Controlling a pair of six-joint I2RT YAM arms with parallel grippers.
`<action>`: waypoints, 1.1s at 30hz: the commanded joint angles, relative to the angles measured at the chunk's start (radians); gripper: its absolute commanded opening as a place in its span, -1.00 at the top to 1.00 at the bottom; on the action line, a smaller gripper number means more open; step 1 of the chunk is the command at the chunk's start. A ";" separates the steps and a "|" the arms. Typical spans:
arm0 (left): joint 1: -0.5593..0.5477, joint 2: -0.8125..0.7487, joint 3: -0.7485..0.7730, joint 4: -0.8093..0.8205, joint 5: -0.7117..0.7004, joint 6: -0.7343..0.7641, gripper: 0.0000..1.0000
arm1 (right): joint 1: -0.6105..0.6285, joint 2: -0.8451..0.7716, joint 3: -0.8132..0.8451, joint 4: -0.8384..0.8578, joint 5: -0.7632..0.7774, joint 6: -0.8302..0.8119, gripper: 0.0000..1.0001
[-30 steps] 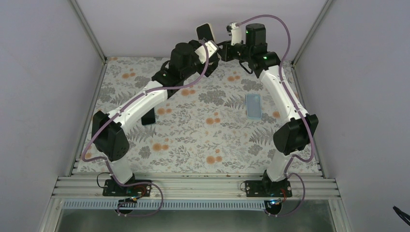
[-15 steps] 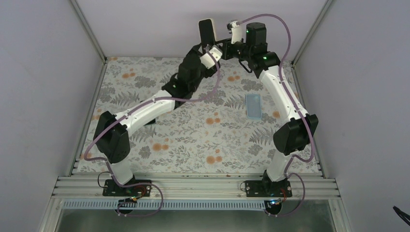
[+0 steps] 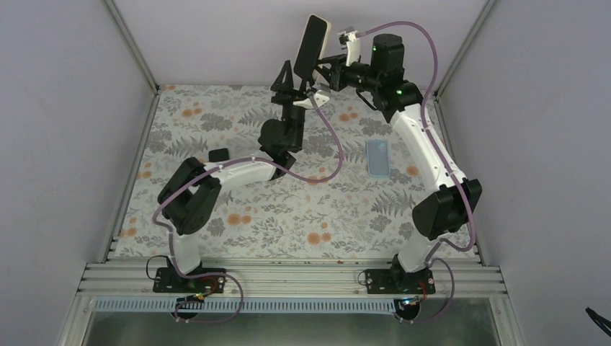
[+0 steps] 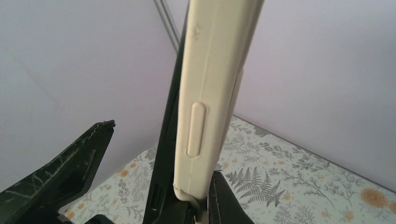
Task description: Take the phone out of the phone case
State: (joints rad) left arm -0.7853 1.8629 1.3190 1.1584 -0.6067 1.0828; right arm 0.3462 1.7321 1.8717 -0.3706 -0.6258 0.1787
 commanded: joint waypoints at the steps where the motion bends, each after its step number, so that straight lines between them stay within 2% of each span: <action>1: 0.070 0.079 0.049 0.453 -0.147 0.270 -0.29 | 0.006 -0.100 -0.072 -0.108 -0.209 -0.064 0.94; 4: 0.069 0.135 0.096 0.567 -0.115 0.341 -0.15 | 0.005 -0.120 -0.118 -0.106 -0.207 -0.081 0.94; 12: 0.055 0.211 0.205 0.646 -0.058 0.412 0.09 | 0.005 -0.128 -0.170 -0.135 -0.252 -0.122 0.94; 17: 0.049 0.218 0.217 0.649 -0.043 0.408 0.53 | 0.006 -0.124 -0.176 -0.153 -0.258 -0.141 0.94; 19: 0.045 0.220 0.220 0.650 -0.041 0.410 0.92 | 0.007 -0.123 -0.181 -0.154 -0.254 -0.144 0.94; 22: 0.036 0.206 0.208 0.636 -0.041 0.400 0.95 | 0.007 -0.126 -0.199 -0.141 -0.221 -0.150 0.94; 27: 0.014 0.176 0.166 0.641 -0.041 0.393 0.95 | 0.000 -0.131 -0.218 -0.116 -0.047 -0.152 0.94; 33: -0.005 0.054 0.049 0.540 -0.071 0.346 0.95 | -0.039 -0.115 -0.246 -0.066 0.416 -0.185 0.94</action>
State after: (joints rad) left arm -0.8013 2.0739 1.4158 1.5249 -0.6052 1.4464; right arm 0.3141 1.6150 1.6760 -0.3332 -0.4847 0.0292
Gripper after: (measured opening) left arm 0.064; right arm 0.043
